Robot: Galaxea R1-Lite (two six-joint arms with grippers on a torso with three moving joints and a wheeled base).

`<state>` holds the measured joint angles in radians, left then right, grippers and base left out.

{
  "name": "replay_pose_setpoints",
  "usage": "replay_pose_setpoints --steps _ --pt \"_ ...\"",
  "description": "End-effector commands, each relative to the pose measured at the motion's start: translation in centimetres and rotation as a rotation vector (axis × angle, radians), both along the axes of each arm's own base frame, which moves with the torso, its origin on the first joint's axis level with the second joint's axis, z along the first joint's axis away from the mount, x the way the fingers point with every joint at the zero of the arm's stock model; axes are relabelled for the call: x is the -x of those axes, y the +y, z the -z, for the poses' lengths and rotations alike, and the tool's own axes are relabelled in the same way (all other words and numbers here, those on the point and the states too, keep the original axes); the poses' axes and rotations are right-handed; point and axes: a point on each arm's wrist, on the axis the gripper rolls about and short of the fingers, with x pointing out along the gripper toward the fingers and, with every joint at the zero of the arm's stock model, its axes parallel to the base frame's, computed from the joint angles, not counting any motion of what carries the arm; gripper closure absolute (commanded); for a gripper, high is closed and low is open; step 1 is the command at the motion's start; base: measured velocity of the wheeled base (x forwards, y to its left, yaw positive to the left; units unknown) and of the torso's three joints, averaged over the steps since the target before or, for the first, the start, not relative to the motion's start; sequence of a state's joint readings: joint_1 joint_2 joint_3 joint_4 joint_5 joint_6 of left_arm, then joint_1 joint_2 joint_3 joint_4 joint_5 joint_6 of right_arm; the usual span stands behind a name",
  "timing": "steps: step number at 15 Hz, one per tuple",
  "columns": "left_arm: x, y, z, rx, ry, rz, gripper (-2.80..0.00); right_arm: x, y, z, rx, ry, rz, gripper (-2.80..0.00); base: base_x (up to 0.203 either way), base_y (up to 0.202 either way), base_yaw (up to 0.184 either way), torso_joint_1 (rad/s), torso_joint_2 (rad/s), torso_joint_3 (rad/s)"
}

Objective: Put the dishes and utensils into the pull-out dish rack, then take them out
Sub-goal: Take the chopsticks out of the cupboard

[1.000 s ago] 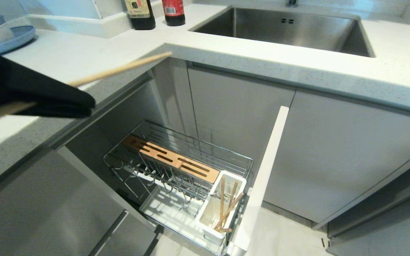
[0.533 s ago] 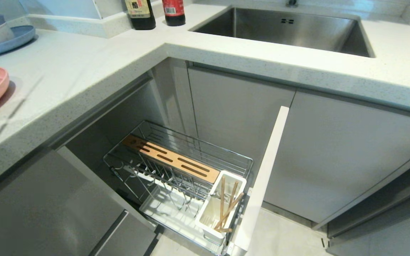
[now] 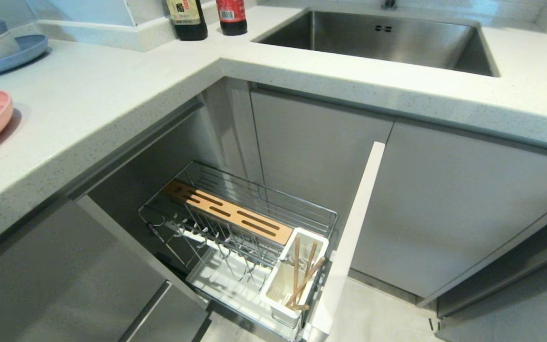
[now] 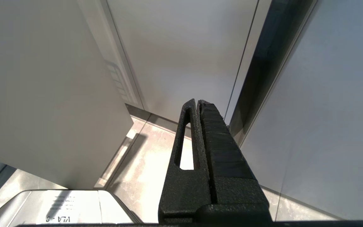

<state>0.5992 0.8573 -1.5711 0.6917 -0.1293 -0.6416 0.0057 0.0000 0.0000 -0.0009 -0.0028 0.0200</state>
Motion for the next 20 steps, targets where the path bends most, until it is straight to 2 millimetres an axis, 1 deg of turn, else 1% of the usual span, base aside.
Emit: replay_pose_setpoints --steps 1,3,4,8,9,11,13,15,20 --pt "0.3 -0.3 2.9 0.058 0.052 -0.134 0.00 0.0 0.0 0.0 0.000 0.001 0.000 0.00 0.000 0.000 0.000 0.000 0.00 0.000" --pt "-0.3 0.4 4.8 0.163 0.079 -0.219 0.00 0.0 0.0 0.0 0.000 0.001 0.000 0.00 0.000 0.000 0.000 0.000 0.00 0.000" --pt "-1.0 1.0 5.4 0.215 0.094 -0.239 0.00 0.0 0.0 0.0 0.000 0.001 -0.001 0.00 0.000 0.000 0.000 0.000 0.00 0.000" --pt "-4.1 3.7 5.8 0.360 0.142 -0.254 0.00 0.0 0.0 0.0 0.000 0.002 0.000 0.00 0.000 0.000 0.000 0.000 0.00 0.000" --pt "-4.8 4.3 5.9 0.385 0.156 -0.232 0.00 0.0 0.0 0.0 0.000 0.001 0.000 0.00 0.000 0.000 0.000 0.000 0.00 0.000" --pt "-6.1 5.1 5.8 0.426 0.165 -0.126 0.00 0.0 0.0 0.0 0.000 0.002 -0.001 0.00 0.000 0.000 0.000 0.000 0.00 0.000" --pt "-6.6 5.3 5.3 0.428 0.122 -0.036 0.00 0.0 0.0 0.0 0.000 0.001 0.000 0.00 0.000 0.000 0.000 0.000 0.00 0.000" --pt "-6.9 5.4 4.8 0.440 0.062 0.013 0.00 0.0 0.0 0.1 0.000 0.002 0.000 0.00 0.000 0.000 0.000 0.000 0.00 0.000" --pt "-7.5 6.0 5.1 0.505 0.057 0.007 0.00 0.0 0.0 0.0 0.000 0.001 0.000 0.00 0.000 0.000 0.000 0.000 0.00 0.000"
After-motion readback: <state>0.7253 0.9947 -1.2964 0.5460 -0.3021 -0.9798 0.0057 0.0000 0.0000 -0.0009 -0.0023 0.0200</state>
